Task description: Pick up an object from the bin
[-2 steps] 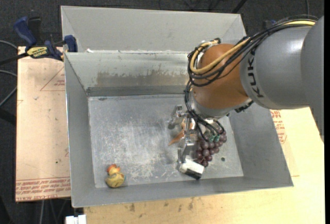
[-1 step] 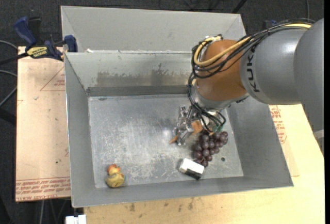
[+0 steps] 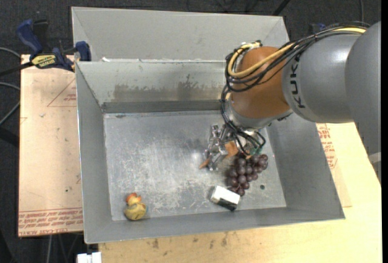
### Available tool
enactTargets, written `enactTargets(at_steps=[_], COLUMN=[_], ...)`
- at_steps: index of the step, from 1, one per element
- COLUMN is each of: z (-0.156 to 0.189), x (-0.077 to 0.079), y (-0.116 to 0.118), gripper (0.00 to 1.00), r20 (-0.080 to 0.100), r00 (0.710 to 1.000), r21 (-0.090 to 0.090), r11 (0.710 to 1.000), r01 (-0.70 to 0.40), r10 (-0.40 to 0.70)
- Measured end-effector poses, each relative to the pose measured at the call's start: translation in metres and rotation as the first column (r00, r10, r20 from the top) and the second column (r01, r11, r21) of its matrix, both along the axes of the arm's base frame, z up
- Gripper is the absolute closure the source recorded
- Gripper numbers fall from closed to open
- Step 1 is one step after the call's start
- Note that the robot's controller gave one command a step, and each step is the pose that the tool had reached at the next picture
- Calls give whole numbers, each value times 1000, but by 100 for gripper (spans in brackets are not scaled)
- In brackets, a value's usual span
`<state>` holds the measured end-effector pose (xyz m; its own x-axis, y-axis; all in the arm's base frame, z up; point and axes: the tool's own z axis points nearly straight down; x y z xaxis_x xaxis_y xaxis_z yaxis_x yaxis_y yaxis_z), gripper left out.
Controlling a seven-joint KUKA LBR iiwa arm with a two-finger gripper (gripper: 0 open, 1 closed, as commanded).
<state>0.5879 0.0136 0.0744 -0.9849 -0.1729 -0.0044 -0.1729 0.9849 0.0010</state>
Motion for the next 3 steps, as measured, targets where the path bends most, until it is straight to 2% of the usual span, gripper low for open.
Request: enactTargets(at_steps=[1,2,3], z=[38,99,82], x=[-5,-10,3], y=[6,1,-4], gripper=[100,100,100], r20=[-8,-6,11], r00=[1000,1000,1000], r21=[-1,0,-1], r11=[1000,1000,1000], r01=[-4,-17,-23], r10=[4,17,23])
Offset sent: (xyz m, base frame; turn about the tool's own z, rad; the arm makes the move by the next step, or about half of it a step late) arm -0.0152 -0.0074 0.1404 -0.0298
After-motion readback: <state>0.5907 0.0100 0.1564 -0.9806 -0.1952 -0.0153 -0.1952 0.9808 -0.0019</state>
